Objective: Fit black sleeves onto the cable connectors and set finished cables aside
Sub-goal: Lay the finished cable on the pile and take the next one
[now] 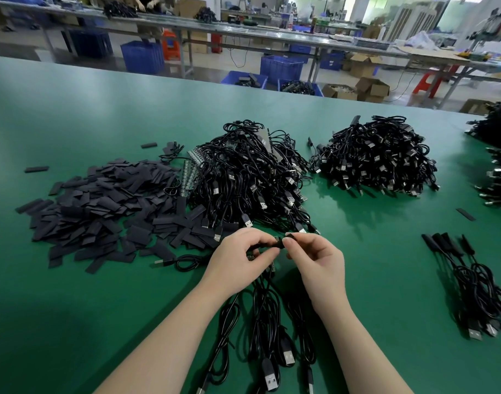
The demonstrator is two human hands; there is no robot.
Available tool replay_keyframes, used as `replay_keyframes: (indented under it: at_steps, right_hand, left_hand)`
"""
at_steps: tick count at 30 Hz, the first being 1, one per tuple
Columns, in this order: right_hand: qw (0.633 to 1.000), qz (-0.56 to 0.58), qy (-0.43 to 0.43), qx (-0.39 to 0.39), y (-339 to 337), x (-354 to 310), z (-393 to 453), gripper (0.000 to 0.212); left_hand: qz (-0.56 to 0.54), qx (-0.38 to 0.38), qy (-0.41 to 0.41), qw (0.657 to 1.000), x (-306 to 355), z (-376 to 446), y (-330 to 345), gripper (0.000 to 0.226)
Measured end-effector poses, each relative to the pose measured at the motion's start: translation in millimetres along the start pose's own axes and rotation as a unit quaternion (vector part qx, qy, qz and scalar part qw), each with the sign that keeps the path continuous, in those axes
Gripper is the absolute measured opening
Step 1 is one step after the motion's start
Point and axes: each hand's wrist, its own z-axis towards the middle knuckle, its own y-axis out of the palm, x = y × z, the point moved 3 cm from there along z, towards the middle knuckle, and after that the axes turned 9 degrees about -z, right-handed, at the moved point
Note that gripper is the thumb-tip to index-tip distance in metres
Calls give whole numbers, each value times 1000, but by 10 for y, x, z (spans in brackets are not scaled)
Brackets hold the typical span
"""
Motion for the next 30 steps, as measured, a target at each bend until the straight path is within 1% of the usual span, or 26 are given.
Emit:
replay_keyframes:
  at_steps: [2,4,7,9,11,13,17,21,22,25,30]
  right_hand:
    - [1000,6,10,-12,5,4,2,28]
    - [1000,1,22,-21,12,17,5,25]
    - [999,-18,28,-15,11,39,7,21]
    - [999,-20,29,-6,2,53,9,19]
    - [999,-7,36,5,-11,71,14,17]
    - [998,18,54,28,-35,99,28,14]
    - [994,53,77,55,-60,144,56,10]
    - [996,51,65,43,-41,165,51,9]
    - [996,51,61,40,-40,166,49,9]
    - [996,59,57,32,-43,158,56,7]
    - [993,94,64,7,-30,102,30,6]
  left_hand:
    - [-4,6,13,1000,8,3,-14,11]
    - [-5,9,18,1000,6,7,-23,7]
    - [-3,7,16,1000,5,7,-20,7]
    - [-5,5,10,1000,9,0,-18,12]
    - [-21,8,-1,1000,2,-1,-26,18]
    - [-29,17,-3,999,-8,4,-35,17]
    - [-11,44,-10,999,-30,1,-44,23]
    - [-14,62,-22,998,-6,-7,-53,33]
    - [-8,67,-17,998,4,-7,-56,32]
    - [13,69,-3,998,19,-12,-47,21]
    - [41,64,-6,997,16,-26,-42,20]
